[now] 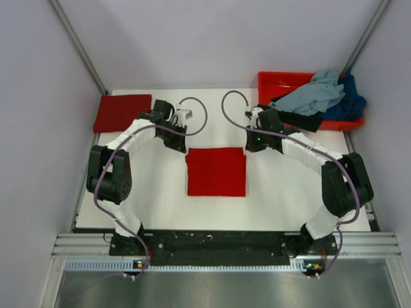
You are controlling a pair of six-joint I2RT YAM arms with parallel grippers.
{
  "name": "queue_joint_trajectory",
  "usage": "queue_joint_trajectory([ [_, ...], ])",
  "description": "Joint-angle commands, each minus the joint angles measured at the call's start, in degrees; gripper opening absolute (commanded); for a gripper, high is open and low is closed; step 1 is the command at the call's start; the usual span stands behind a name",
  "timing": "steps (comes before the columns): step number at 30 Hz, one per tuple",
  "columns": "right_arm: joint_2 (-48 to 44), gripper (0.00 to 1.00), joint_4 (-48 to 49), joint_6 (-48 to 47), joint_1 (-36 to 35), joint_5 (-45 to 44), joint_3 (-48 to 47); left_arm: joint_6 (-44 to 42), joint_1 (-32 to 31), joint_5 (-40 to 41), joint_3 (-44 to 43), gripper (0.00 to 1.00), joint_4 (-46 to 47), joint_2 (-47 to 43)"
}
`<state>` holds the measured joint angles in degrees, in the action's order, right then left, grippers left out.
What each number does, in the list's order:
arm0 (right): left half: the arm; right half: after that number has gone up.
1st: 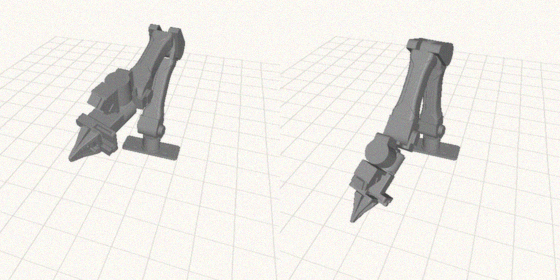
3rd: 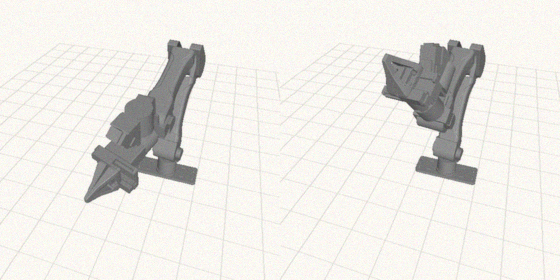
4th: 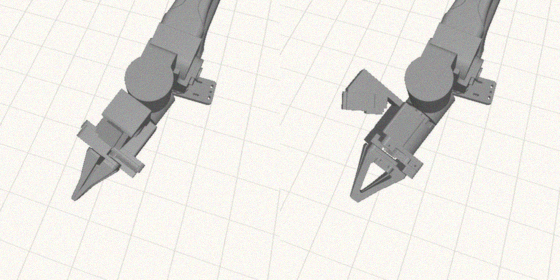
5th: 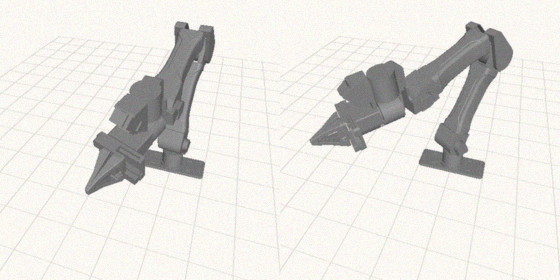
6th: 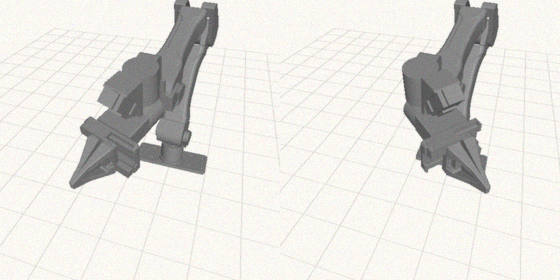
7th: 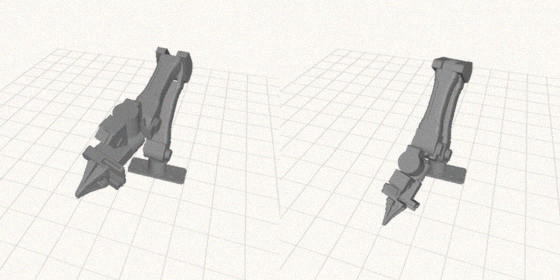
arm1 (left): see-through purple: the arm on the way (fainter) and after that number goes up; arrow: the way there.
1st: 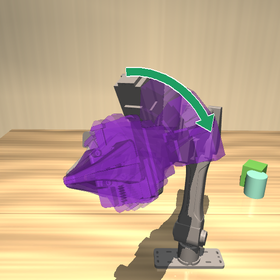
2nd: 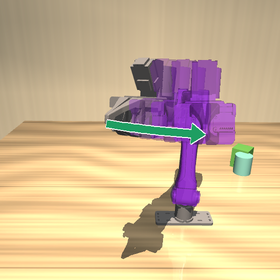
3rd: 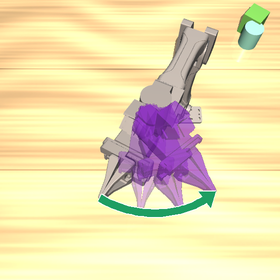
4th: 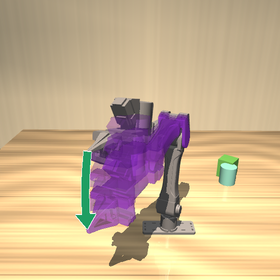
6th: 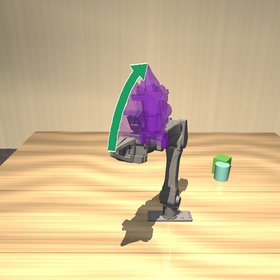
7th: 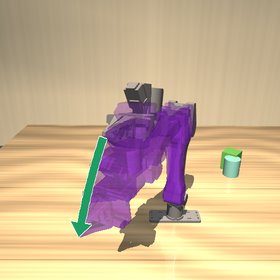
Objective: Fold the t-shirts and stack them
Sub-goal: Fold the long partially folded tshirt into a neat square, then put the neatly folded tshirt into the corner of the board with the left arm
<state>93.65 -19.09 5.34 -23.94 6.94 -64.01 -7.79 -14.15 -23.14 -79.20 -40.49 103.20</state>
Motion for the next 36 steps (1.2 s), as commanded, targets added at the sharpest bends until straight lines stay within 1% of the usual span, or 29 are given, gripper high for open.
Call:
queue_joint_trajectory([
  [1,2.31,0.0,9.69,6.43,-0.66,15.29,1.17,5.51,-1.4,-10.43,2.13,0.05,7.89,0.94],
  [3,5.66,0.0,9.43,7.48,-0.58,14.51,-0.41,4.81,-1.93,-12.71,0.55,0.04,6.83,3.66],
  [5,8.38,0.0,9.34,8.27,-0.4,11.45,-1.47,5.15,-2.02,-12.64,0.01,0.04,7.35,5.52],
  [8,12.16,0.0,8.37,11.78,1.0,7.48,-2.87,5.51,-1.76,-9.04,-0.95,0.04,7.18,8.06],
  [12,15.33,0.0,8.19,13.99,2.06,5.81,-3.4,5.77,-0.88,-4.03,-2.8,0.04,6.65,12.28],
  [16,15.52,0.0,7.14,14.61,2.06,5.98,-3.67,4.19,-0.18,-2.45,-5.61,0.05,5.25,14.4],
  [18,14.55,0.0,6.44,14.52,2.06,4.93,-3.84,4.1,0.44,-2.35,-5.7,0.09,5.86,13.09],
  [21,11.92,0.0,4.69,14.26,2.06,3.35,-4.28,5.59,1.23,-1.83,-5.0,0.28,7.0,9.49],
  [24,8.15,0.14,3.63,14.17,1.97,3.96,-4.28,7.52,1.85,-2.44,-2.37,0.42,7.88,5.01],
  [25,6.39,0.21,3.1,14.08,1.97,4.31,-4.28,9.18,2.02,-3.22,-1.58,0.5,7.97,4.21],
  [27,4.1,0.32,1.7,13.9,1.97,4.22,-4.28,10.86,2.02,-4.89,0.44,0.61,8.06,3.15],
  [28,2.96,0.41,1.17,13.82,1.97,3.87,-3.93,11.91,2.02,-6.29,1.32,0.7,8.49,3.06],
  [29,1.81,0.45,0.55,13.99,1.97,3.44,-3.58,12.79,2.02,-7.44,2.11,0.71,8.93,3.15],
  [31,-0.03,0.5,0.02,14.25,1.97,2.38,-2.27,14.03,1.94,-9.55,3.43,0.72,10.42,3.67],
  [36,-1.01,0.52,-0.95,13.64,2.06,1.5,0.72,15.26,1.85,-10.96,2.91,0.71,10.7,7.71],
])
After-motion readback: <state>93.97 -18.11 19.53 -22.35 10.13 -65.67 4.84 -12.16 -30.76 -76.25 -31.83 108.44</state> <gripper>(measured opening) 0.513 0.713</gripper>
